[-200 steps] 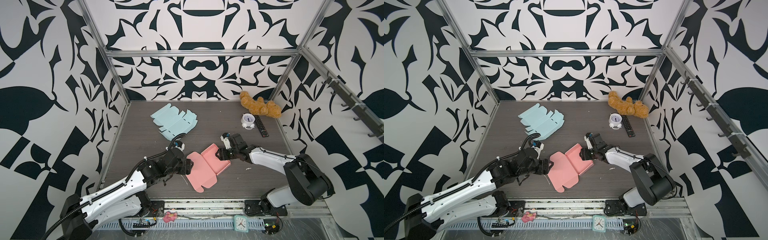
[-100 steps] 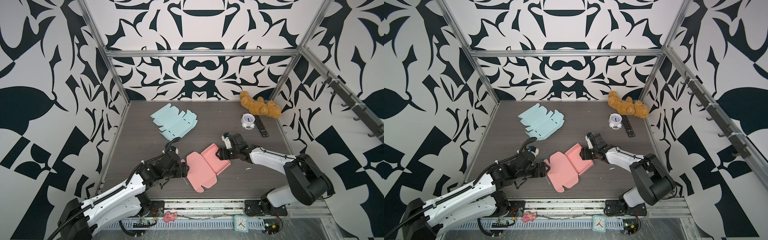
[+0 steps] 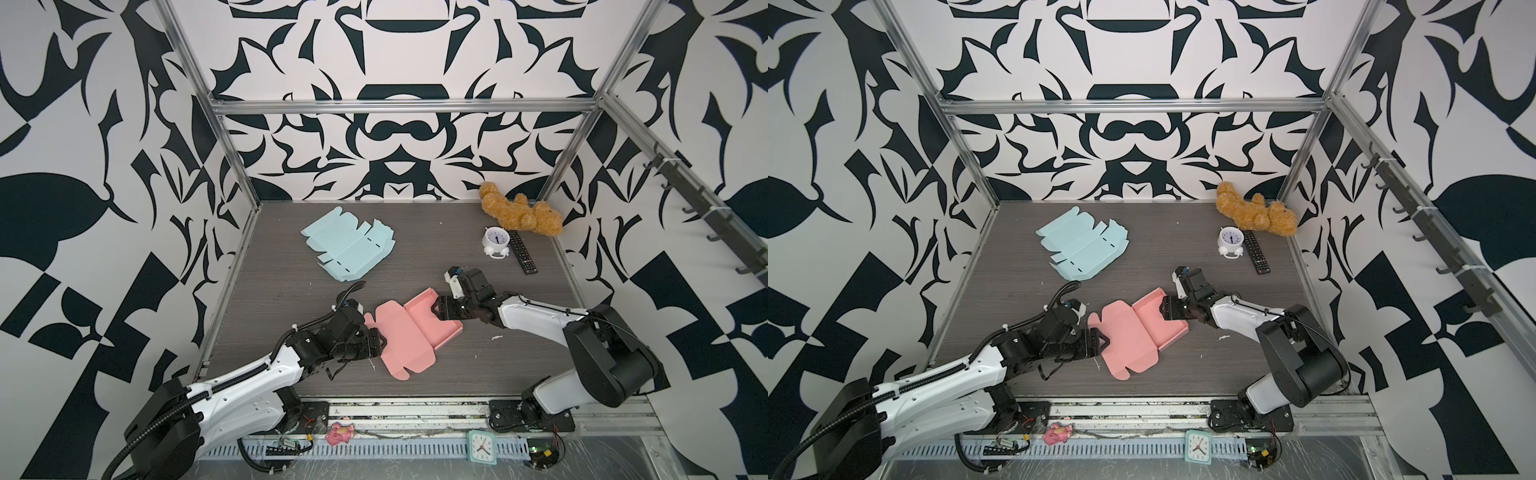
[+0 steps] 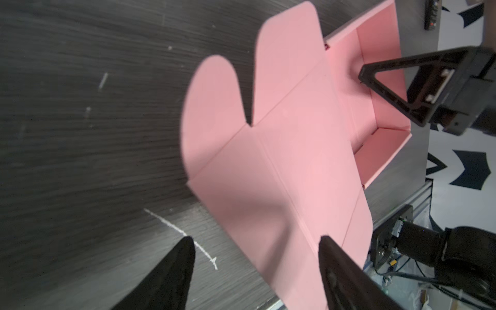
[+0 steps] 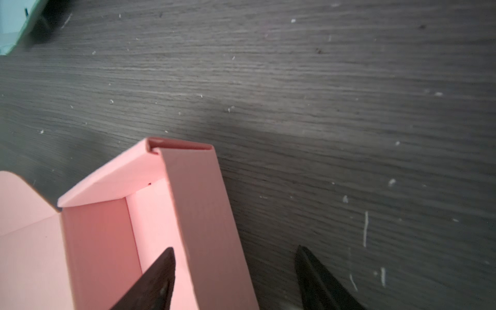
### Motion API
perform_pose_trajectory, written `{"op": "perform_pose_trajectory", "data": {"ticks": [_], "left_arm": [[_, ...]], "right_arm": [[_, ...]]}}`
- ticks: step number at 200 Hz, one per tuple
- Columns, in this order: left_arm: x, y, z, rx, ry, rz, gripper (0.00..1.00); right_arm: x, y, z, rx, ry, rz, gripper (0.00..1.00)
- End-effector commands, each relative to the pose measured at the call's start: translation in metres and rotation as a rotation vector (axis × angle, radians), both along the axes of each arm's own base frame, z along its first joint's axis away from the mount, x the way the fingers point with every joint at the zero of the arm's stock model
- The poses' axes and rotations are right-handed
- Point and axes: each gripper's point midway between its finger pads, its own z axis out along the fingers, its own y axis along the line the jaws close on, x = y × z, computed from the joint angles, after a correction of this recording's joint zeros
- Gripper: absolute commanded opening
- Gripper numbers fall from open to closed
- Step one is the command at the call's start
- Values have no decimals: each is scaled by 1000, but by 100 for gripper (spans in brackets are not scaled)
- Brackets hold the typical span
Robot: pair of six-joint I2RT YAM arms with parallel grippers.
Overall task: Assemble paper box
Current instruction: Turn over the paper box at the center of the table.
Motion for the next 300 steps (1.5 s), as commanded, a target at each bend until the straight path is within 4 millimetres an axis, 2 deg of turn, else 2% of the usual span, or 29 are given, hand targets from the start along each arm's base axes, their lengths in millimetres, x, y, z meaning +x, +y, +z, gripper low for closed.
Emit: {"op": "perform_pose_trajectory", "data": {"ticks": [1, 33, 89, 177, 198, 215, 252, 300], "left_arm": [[2, -9, 2, -62, 15, 12, 70], [3, -14, -1, -93, 25, 23, 66], [7, -19, 5, -113, 24, 36, 54], [12, -24, 12, -146, 21, 52, 32], [11, -23, 13, -146, 18, 56, 24], [12, -21, 15, -145, 15, 65, 22], [13, -21, 20, -141, 4, 60, 17], [13, -22, 29, -154, -14, 43, 8]], "right_arm": [[-1, -2, -3, 2, 1, -16, 73], [-2, -4, -3, 3, -2, -20, 73], [-3, -6, 0, 5, -16, -29, 74], [-5, -15, 17, 0, -68, -62, 79], [-5, -21, 30, -2, -107, -84, 84], [-7, -27, 41, -9, -138, -102, 85], [-7, -39, 77, 6, -262, -139, 85], [-5, -37, 119, 70, -436, -111, 85]]}}
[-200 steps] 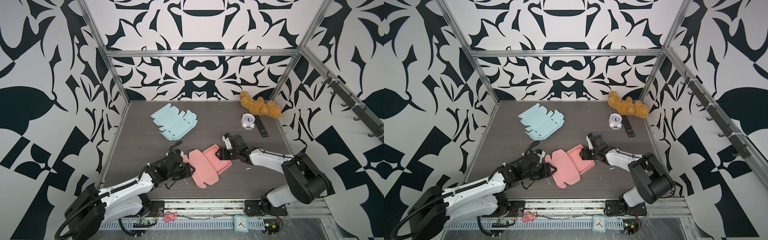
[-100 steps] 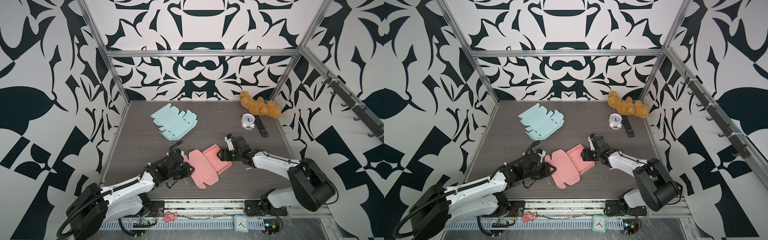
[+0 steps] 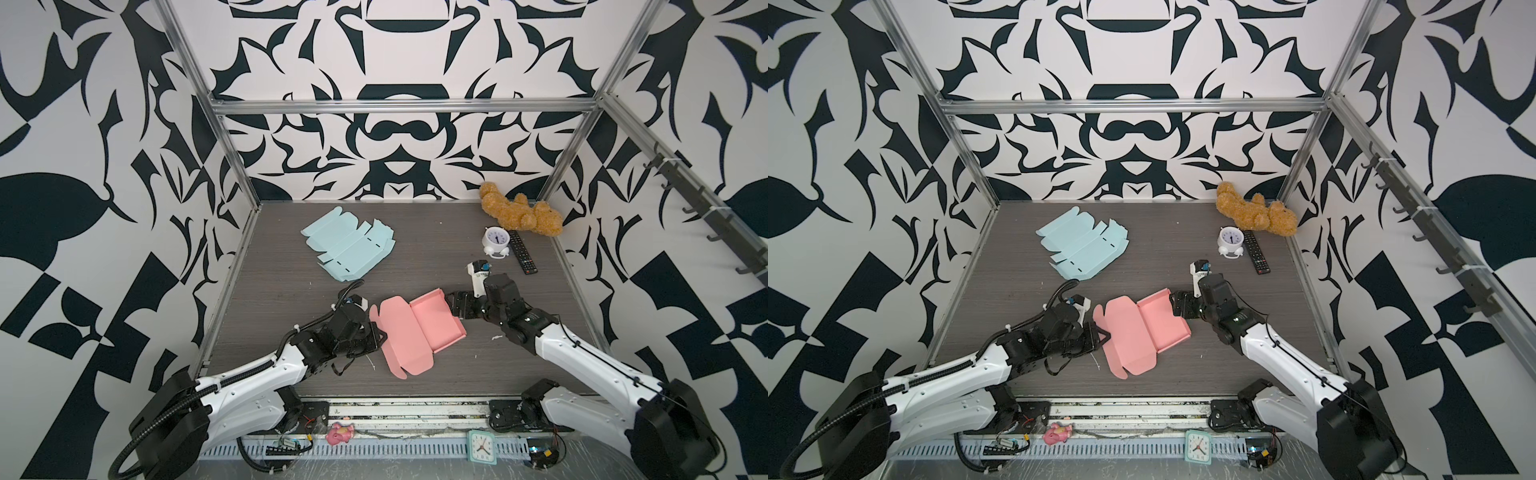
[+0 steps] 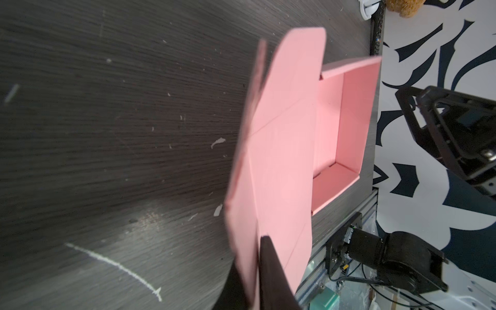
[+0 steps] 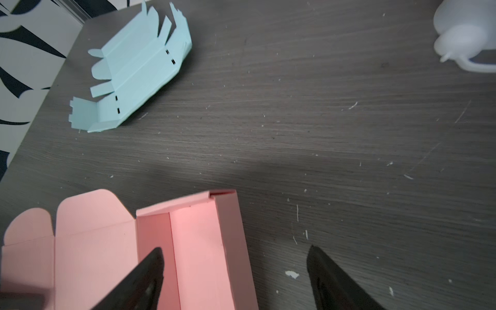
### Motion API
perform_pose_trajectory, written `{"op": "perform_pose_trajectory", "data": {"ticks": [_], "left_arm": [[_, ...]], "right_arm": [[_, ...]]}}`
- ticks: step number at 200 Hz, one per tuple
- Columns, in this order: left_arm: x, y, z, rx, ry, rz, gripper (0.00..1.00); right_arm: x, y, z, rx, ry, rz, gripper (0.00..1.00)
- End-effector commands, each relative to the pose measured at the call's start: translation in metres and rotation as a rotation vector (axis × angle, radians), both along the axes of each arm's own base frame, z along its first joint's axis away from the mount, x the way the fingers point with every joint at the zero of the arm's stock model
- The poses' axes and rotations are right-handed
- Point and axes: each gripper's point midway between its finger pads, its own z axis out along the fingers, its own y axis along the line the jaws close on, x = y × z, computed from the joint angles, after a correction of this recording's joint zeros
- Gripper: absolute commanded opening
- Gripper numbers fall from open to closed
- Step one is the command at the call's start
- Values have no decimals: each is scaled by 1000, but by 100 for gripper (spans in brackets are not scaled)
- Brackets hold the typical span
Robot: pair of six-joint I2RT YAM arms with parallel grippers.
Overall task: Assemble paper box
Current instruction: Turn over the paper box at the center of the table.
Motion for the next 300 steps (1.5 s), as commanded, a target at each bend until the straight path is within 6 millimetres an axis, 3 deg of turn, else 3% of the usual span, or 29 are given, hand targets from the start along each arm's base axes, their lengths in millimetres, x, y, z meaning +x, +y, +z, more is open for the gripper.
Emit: {"op": "perform_pose_trajectory", "data": {"ticks": [1, 72, 173, 236, 300], "left_arm": [[3, 0, 13, -6, -20, 3, 8], [-2, 5, 43, 33, -79, -65, 7], [-22, 21, 105, 232, -247, -377, 7], [-29, 24, 128, 331, -277, -546, 7], [-37, 20, 143, 341, -281, -669, 7]], "right_arm": [[3, -3, 18, 10, -102, 3, 85], [0, 19, 65, 86, -300, 147, 85], [-22, 85, 113, 226, -502, 542, 86], [-56, 125, 108, 120, -597, 829, 90], [-50, 146, 112, 89, -600, 948, 90]]}}
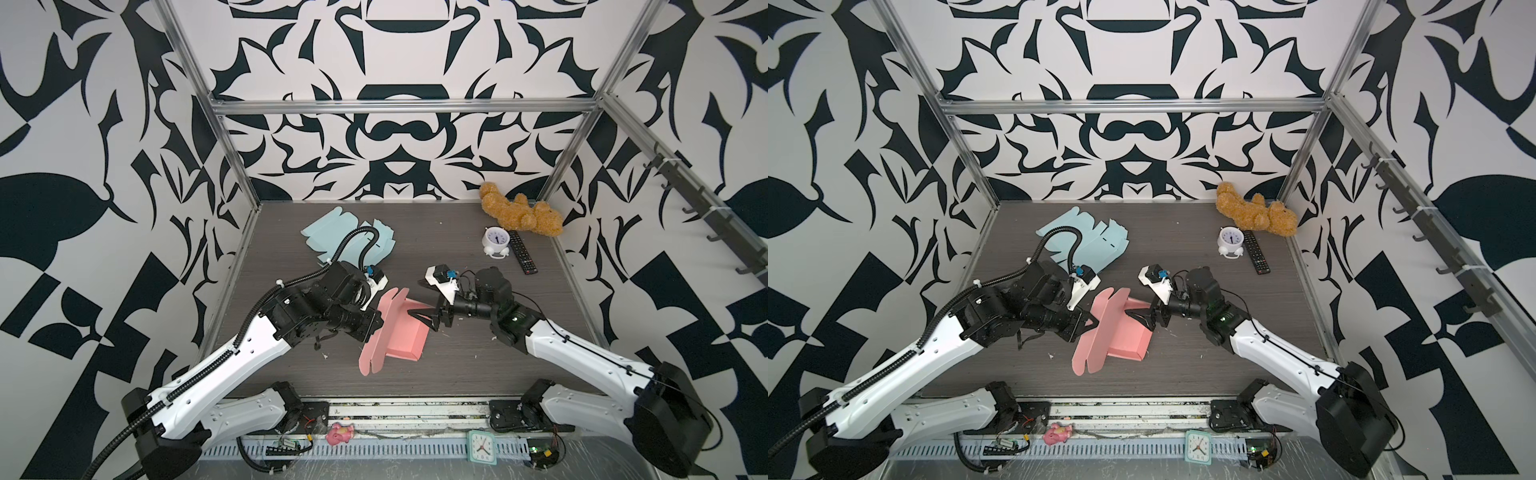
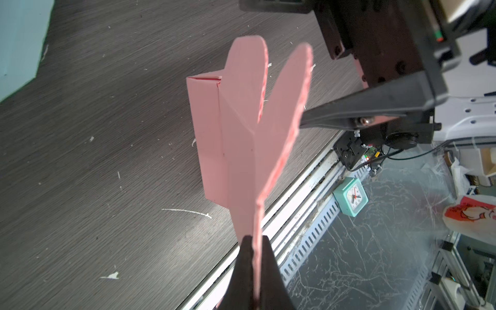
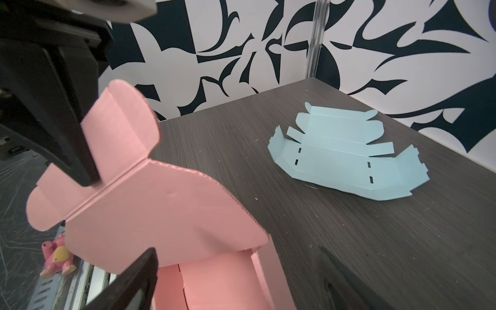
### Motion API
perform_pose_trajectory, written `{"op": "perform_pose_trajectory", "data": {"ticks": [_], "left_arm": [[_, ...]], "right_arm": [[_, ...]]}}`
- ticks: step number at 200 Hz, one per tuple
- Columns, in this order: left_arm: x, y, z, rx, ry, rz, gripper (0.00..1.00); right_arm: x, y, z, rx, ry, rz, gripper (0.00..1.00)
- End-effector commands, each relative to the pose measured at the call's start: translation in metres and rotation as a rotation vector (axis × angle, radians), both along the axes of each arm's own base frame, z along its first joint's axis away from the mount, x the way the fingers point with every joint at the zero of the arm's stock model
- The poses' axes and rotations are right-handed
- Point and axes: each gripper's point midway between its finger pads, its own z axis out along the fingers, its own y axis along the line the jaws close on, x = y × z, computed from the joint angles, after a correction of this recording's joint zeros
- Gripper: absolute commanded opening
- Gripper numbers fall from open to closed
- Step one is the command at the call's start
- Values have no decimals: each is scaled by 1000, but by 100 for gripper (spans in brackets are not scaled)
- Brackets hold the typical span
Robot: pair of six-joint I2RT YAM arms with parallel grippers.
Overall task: Assemble paper box
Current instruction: Turn over the paper box at the center of the table.
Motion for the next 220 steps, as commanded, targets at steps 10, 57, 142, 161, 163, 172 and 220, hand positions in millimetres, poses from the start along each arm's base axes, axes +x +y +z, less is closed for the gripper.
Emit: {"op": "perform_pose_trajectory", "data": {"ticks": [10, 57, 142, 161, 163, 172, 220], "left_arm": [[-10, 9, 0, 67, 19, -77, 8], [-9, 9, 3, 87, 4, -103, 7], [-6, 9, 5, 106, -14, -122, 8], [-6, 9, 5, 111, -16, -123, 8], [-6, 10, 4, 112, -16, -122, 8], [-5, 11, 4, 120, -20, -122, 8], [-2, 14, 2, 145, -34, -116, 8]], "right_arm": [[0, 13, 26, 9, -83, 73, 90], [-7, 20, 19, -34, -74, 115, 87], [-16, 26, 17, -69, -74, 147, 67], [-17, 26, 19, -75, -79, 146, 57], [-17, 26, 18, -76, -78, 146, 56], [-17, 25, 19, -75, -80, 146, 52], [-18, 24, 19, -86, -85, 140, 37]]}}
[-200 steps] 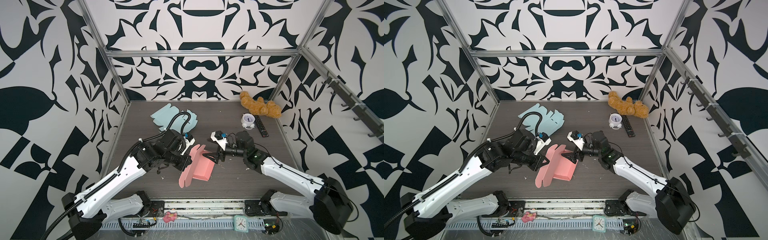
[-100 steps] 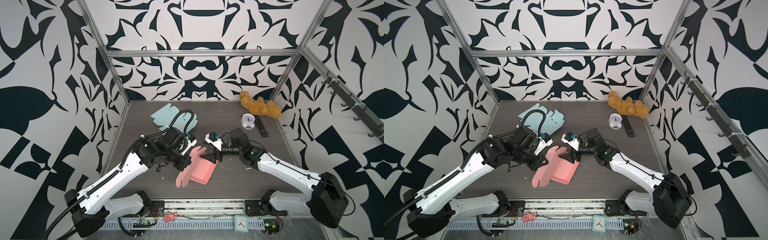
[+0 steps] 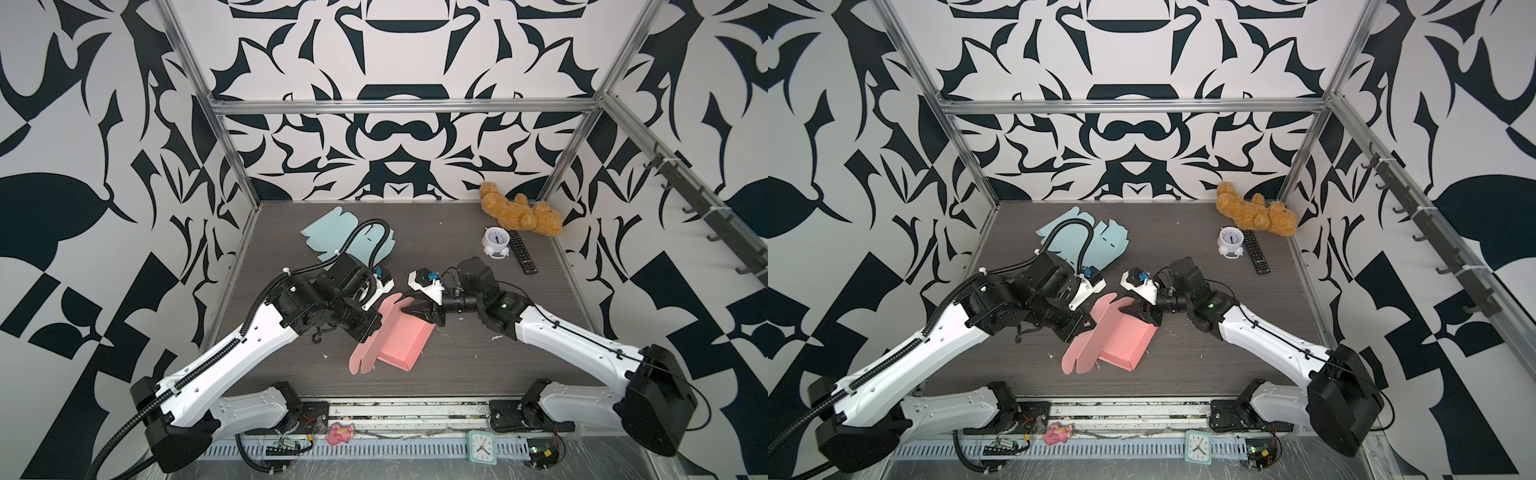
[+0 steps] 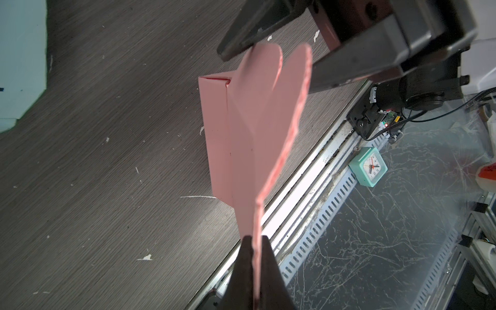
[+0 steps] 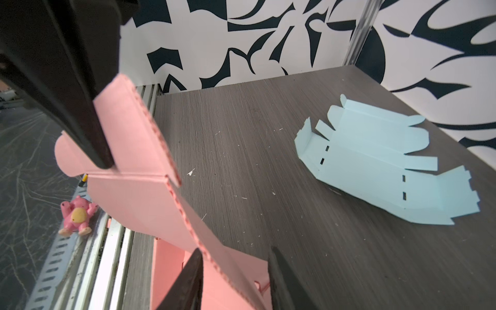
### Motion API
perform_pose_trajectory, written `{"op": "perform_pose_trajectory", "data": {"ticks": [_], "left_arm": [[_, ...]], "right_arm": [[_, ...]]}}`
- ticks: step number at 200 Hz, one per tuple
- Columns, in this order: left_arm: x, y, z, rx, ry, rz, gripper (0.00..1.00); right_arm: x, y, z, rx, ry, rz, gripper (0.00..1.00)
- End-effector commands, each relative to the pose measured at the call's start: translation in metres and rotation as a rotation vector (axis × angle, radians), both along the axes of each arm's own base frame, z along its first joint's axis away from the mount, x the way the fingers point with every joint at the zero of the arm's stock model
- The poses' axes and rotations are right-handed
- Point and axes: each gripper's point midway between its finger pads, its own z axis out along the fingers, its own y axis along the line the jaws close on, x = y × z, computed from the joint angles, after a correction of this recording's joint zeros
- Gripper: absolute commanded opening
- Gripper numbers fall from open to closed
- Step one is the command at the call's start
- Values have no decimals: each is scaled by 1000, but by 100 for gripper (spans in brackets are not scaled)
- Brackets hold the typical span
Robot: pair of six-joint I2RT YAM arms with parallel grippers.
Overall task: Assemble paper box
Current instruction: Turn over the paper box at the center of the table.
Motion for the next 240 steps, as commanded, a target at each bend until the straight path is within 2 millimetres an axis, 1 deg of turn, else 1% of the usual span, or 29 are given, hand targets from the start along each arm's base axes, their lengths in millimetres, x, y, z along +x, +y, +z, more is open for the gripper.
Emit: {"op": "perform_pose_trajectory", "data": {"ticks": [1, 32, 56, 91, 128, 152, 171, 192, 216, 230, 240], "left_arm": [[1, 6, 2, 30, -7, -3, 8], [4, 10, -2, 60, -15, 8, 8], [7, 10, -3, 65, -24, 18, 8], [11, 10, -7, 79, -35, 26, 9], [18, 11, -11, 99, -45, 39, 14], [21, 10, -12, 104, -53, 47, 19], [25, 11, -12, 108, -61, 59, 28], [31, 14, -15, 105, -64, 98, 40], [39, 18, -21, 68, -60, 173, 62], [46, 21, -21, 35, -83, 219, 75], [49, 24, -22, 8, -96, 249, 82]], "right_arm": [[0, 4, 26, 39, -58, 7, 37], [0, 4, 25, 30, -63, 6, 30], [2, 3, 22, 16, -65, -4, 26], [2, 2, 19, 3, -72, -13, 17], [5, 0, 16, -12, -83, -32, 15], [9, -2, 12, -26, -92, -54, 10], [12, -5, 9, -33, -107, -75, 9], [19, -9, 2, -53, -117, -126, 9], [27, -18, -8, -60, -116, -207, 6], [28, -21, -10, -36, -105, -241, 6], [26, -24, -13, -14, -81, -260, 7]]}}
